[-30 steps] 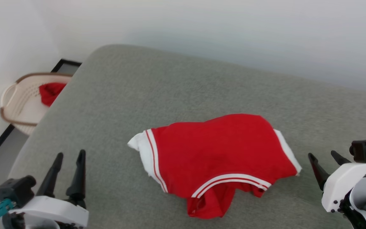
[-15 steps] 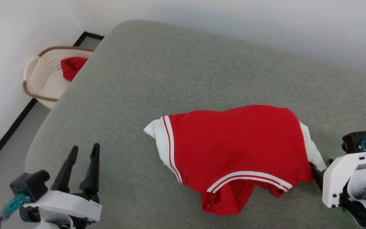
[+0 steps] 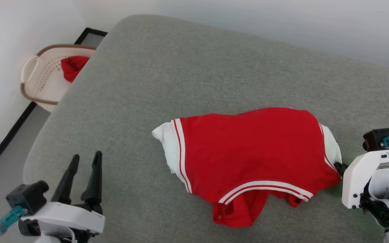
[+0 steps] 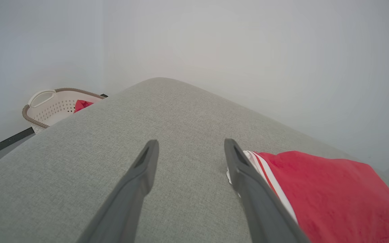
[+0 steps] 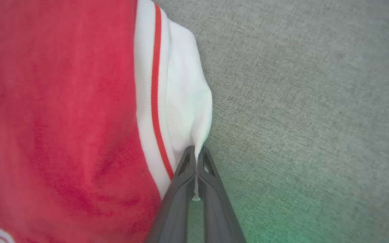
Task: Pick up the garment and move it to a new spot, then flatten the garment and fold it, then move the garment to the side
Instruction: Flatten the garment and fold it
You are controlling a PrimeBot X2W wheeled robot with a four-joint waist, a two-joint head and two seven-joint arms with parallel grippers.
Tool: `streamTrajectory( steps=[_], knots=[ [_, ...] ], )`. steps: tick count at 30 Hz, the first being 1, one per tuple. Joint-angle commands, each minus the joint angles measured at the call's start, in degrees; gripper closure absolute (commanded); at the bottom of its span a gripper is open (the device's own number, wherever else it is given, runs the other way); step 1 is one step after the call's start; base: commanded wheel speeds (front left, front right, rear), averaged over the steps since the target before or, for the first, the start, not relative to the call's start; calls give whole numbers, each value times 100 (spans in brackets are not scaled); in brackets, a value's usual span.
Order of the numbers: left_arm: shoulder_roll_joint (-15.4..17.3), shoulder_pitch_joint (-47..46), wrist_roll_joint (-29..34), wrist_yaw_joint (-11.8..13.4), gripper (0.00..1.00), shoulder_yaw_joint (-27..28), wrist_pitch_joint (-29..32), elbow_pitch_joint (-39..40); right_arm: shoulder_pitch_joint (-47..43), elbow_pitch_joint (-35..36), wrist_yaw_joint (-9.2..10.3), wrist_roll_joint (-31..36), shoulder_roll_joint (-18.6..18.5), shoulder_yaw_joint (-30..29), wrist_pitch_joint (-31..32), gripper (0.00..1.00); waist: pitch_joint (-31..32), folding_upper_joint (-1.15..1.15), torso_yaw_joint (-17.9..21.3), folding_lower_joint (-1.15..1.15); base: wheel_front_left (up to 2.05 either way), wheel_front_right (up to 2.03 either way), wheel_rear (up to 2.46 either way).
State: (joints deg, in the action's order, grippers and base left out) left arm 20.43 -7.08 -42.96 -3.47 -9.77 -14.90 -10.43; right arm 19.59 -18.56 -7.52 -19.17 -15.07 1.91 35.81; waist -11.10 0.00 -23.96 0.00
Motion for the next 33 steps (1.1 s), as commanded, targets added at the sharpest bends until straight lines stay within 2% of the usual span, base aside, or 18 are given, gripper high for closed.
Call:
streamTrajectory(
  steps=[1, 10, 20, 24, 27, 31, 32, 33],
  knots=[
    [17, 7, 38, -16, 0, 36, -28, -7, 2, -44, 6, -28, -54, -19, 19, 100, 31, 0, 85, 0, 0, 0, 0],
    [115, 128, 96, 8, 0, 199, -22, 78, 13, 431, 6, -222, -257, -189, -6, 100, 263, 0, 463, 0, 0, 0, 0],
    [279, 347, 93, 71, 0, 270, 39, 225, -563, 1262, 6, -116, -451, -675, 365, 100, 556, 0, 947, 0, 0, 0, 0],
    [308, 420, 89, 102, 0, 251, 76, 307, -960, 1604, 6, -25, -465, -953, 581, 100, 641, 0, 1100, 0, 0, 0, 0],
    [323, 477, 104, 127, 0, 222, 114, 353, -1289, 1795, 6, 7, -335, -1147, 707, 100, 675, 0, 1207, 0, 0, 0, 0],
    [355, 500, 60, 117, 0, 200, 180, 396, -1514, 1893, 6, -9, -202, -1222, 620, 100, 677, 0, 1342, 0, 0, 0, 0],
    [366, 498, 48, 100, 0, 190, 206, 408, -1548, 1854, 6, 2, -194, -1198, 572, 96, 674, 0, 1374, 0, 0, 0, 0],
    [383, 503, 44, 92, 0, 177, 237, 406, -1556, 1800, 6, 29, -176, -1183, 514, 62, 675, 0, 1407, 0, 0, 0, 0]
  ],
)
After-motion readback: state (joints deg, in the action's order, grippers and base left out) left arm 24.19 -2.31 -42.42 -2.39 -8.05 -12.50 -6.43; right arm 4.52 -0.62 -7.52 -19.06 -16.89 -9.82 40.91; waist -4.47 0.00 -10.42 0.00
